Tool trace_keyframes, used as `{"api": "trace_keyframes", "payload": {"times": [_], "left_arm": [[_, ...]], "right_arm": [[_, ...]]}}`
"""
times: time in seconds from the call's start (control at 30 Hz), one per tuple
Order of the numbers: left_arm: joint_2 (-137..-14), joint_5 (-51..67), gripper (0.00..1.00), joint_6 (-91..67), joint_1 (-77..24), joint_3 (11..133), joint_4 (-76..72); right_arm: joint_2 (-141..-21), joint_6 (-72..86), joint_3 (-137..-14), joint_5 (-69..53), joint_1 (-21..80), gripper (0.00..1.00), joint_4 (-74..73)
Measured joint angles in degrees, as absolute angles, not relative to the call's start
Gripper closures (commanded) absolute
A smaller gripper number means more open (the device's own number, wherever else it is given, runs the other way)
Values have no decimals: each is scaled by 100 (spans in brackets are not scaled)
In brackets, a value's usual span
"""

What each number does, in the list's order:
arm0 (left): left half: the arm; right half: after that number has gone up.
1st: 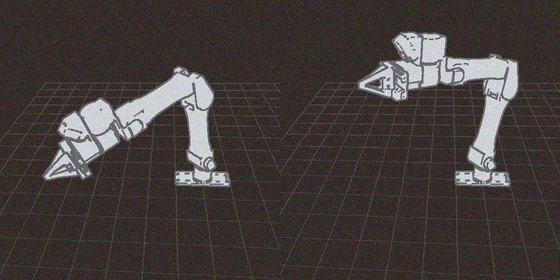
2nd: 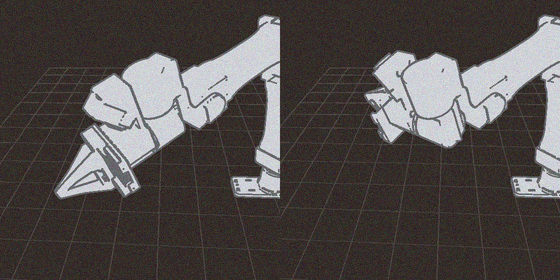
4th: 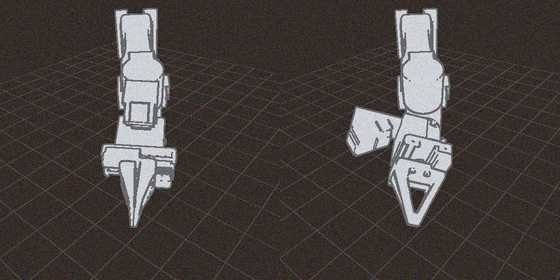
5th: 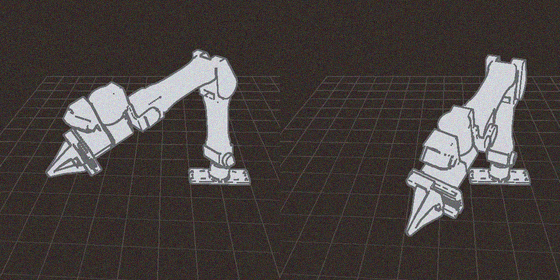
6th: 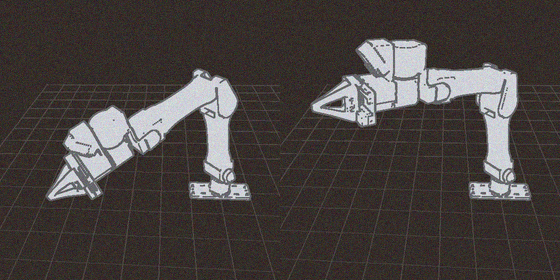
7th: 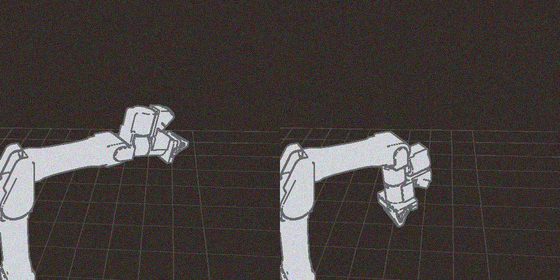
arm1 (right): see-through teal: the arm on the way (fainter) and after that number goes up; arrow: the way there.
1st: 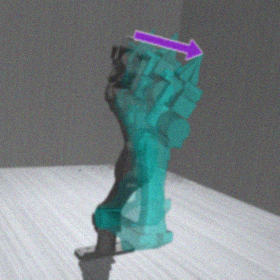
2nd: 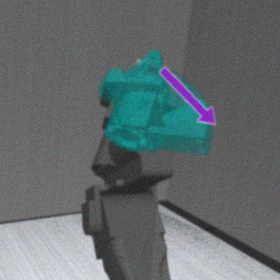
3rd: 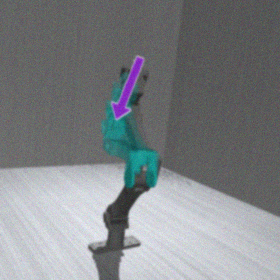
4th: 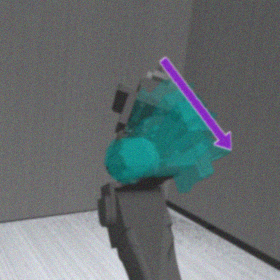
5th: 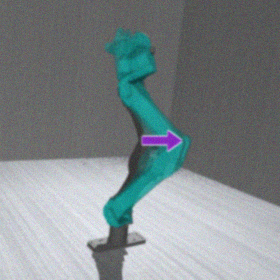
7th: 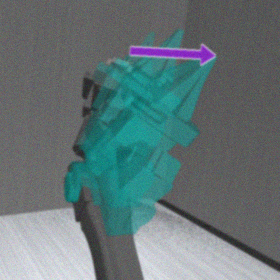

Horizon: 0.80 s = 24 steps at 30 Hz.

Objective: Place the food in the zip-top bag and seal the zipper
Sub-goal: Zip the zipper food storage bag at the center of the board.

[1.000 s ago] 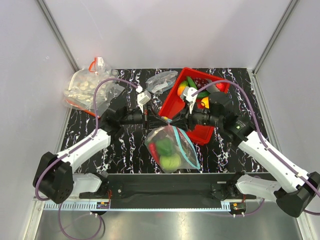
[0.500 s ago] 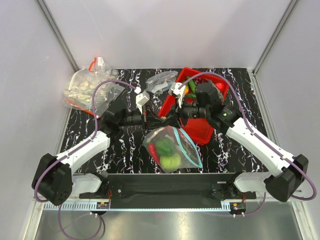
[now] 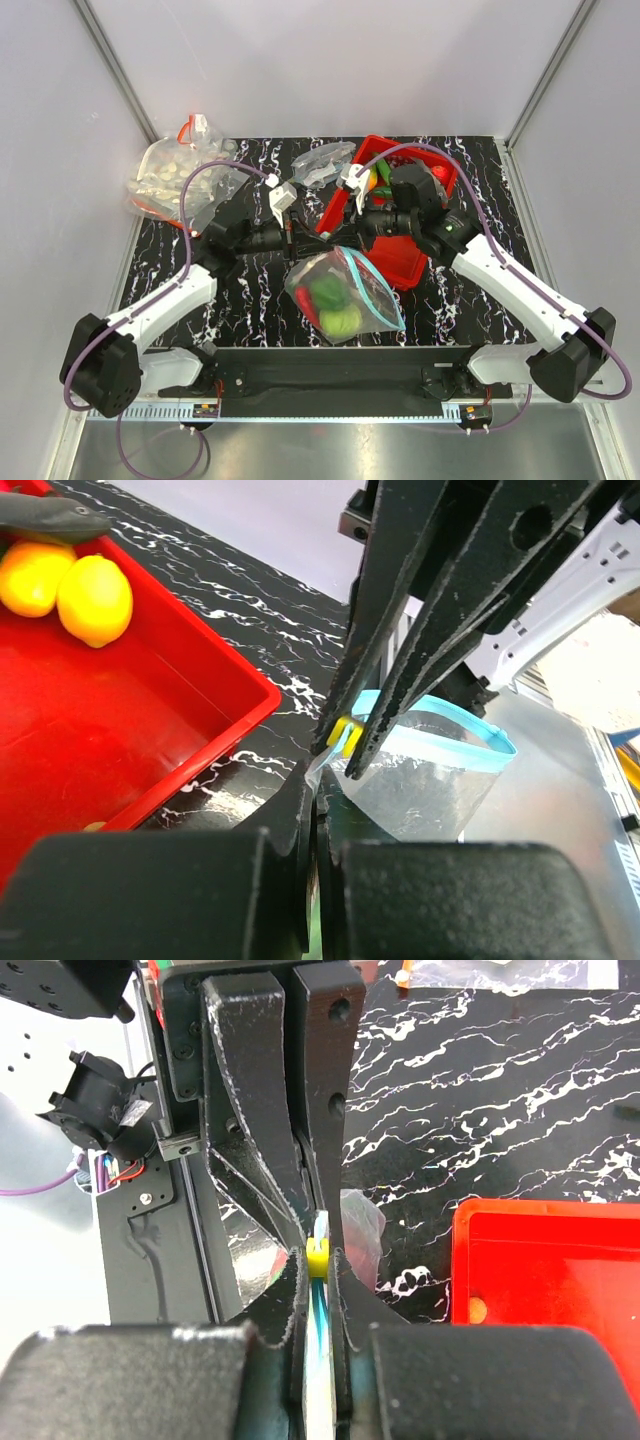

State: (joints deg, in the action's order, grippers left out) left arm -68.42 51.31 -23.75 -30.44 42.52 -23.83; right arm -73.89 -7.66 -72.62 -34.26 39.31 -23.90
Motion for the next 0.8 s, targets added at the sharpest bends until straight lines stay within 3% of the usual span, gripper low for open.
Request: {"api": "trace_keyframes", "payload": {"times": [0.53, 0.8], "left_arm": [[-6416, 4703, 100, -2703, -3033, 4187, -2147], [-5636, 3660, 100, -2803, -2877, 4071, -1461]], "right_arm": [[-6928, -554, -6770, -3236, 3935, 100, -2086], [-6882, -432, -6731, -3166, 3938, 100, -2292]]}}
